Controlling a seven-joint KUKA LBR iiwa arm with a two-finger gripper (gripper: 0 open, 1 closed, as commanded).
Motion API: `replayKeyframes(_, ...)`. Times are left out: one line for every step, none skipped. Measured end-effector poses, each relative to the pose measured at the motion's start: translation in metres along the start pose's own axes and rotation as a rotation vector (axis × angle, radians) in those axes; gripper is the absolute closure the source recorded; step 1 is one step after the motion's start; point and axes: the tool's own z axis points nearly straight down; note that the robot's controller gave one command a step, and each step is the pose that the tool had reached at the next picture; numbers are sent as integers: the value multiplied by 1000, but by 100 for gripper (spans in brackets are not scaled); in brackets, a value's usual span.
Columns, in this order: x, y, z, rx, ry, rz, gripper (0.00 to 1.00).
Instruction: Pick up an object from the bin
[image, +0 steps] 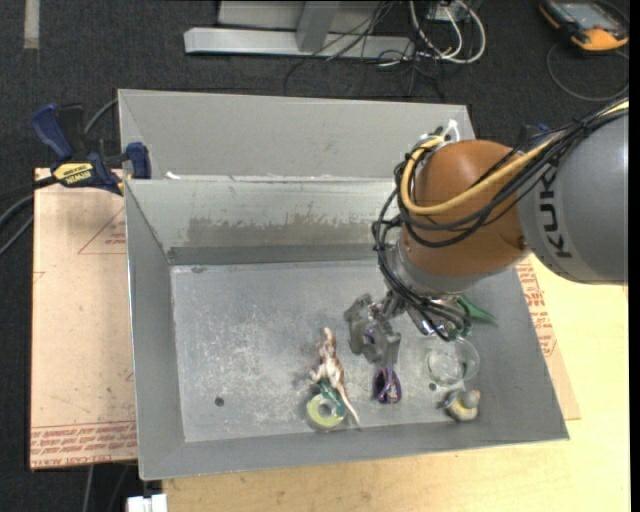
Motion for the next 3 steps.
replayKeyframes(-7,21,53,2,-12,165,100)
replayKeyframes(33,18,66,0,-4,-186,100)
replayKeyframes(-5,1,109,4,-24,-113,0)
